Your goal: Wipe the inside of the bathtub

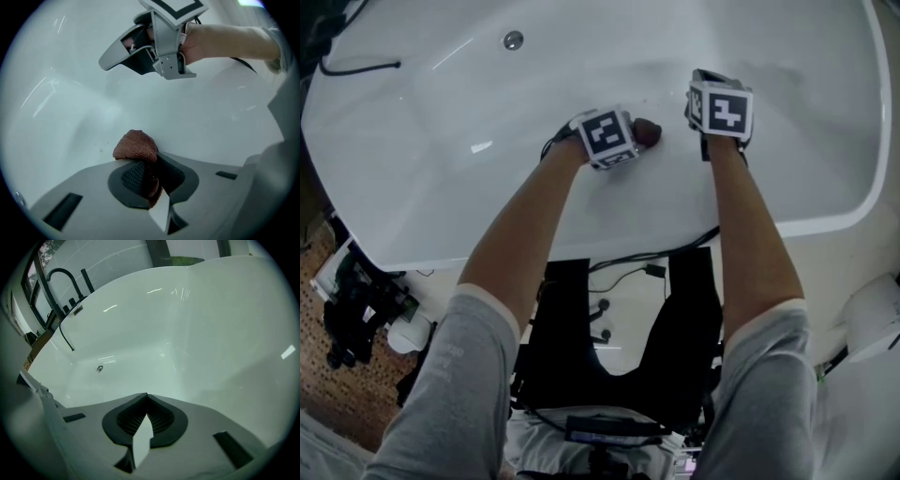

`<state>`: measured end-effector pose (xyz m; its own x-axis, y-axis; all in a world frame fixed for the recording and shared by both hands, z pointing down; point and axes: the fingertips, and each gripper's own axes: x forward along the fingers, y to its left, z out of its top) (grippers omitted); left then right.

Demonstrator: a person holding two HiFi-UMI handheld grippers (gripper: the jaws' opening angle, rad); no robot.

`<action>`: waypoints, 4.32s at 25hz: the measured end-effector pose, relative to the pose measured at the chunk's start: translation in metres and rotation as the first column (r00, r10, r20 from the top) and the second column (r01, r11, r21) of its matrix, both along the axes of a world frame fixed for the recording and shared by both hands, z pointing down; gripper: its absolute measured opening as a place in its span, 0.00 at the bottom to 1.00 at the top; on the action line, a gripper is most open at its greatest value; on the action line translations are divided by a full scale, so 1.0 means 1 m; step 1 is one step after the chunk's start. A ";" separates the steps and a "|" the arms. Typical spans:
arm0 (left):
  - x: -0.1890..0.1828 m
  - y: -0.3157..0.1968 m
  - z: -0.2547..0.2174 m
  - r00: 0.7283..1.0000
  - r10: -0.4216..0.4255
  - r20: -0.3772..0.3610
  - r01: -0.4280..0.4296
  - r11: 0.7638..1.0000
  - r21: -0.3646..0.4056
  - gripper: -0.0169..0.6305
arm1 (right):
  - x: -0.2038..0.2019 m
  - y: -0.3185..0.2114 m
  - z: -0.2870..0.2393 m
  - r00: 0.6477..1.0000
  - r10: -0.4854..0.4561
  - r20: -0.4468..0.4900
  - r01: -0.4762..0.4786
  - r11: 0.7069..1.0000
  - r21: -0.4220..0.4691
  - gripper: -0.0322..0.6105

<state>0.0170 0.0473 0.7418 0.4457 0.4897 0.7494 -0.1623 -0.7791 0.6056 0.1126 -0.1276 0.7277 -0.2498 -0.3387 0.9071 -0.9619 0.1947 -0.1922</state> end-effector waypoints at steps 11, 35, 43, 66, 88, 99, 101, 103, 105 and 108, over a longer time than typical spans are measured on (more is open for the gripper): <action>0.043 -0.013 0.022 0.992 -0.083 -0.096 0.086 0.996 0.026 0.08 | -0.010 -0.002 0.023 0.999 -0.026 0.038 0.027 0.999 -0.032 0.06; 0.066 -0.033 0.073 0.998 0.006 -0.067 -0.002 0.998 0.061 0.08 | 0.001 -0.011 0.072 0.999 -0.027 -0.022 0.025 0.998 -0.057 0.06; 0.043 -0.030 0.094 1.000 -0.001 -0.019 0.002 0.999 0.038 0.08 | 0.007 -0.023 0.079 0.998 -0.053 -0.036 0.051 0.998 -0.040 0.06; 0.005 -0.040 0.175 0.979 0.020 0.202 -0.061 0.979 0.196 0.08 | 0.008 -0.022 0.096 0.999 -0.039 -0.027 0.039 0.999 -0.023 0.06; -0.006 -0.099 0.175 0.952 -0.030 0.305 -0.045 0.971 0.234 0.08 | 0.012 -0.024 0.096 1.000 0.006 -0.014 -0.007 1.000 -0.028 0.06; 0.013 -0.104 0.182 0.974 0.004 0.226 -0.072 0.953 0.295 0.08 | 0.017 -0.030 0.095 0.999 0.018 -0.029 -0.018 1.000 -0.002 0.06; 0.010 -0.128 0.182 0.971 -0.018 0.239 -0.061 0.945 0.320 0.08 | 0.015 -0.031 0.092 0.999 0.023 -0.024 -0.023 1.000 0.003 0.06; 0.007 -0.154 0.181 0.966 -0.040 0.255 -0.054 0.935 0.352 0.08 | 0.015 -0.034 0.089 0.999 0.032 -0.020 -0.031 0.999 0.008 0.06; 0.005 -0.179 0.179 0.961 -0.053 0.273 -0.061 0.917 0.394 0.08 | 0.016 -0.036 0.087 0.999 0.041 -0.018 -0.041 0.999 0.011 0.06; -0.002 -0.207 0.178 0.946 -0.074 0.315 -0.085 0.881 0.465 0.08 | 0.019 -0.034 0.086 0.999 0.050 -0.014 -0.050 0.999 0.007 0.06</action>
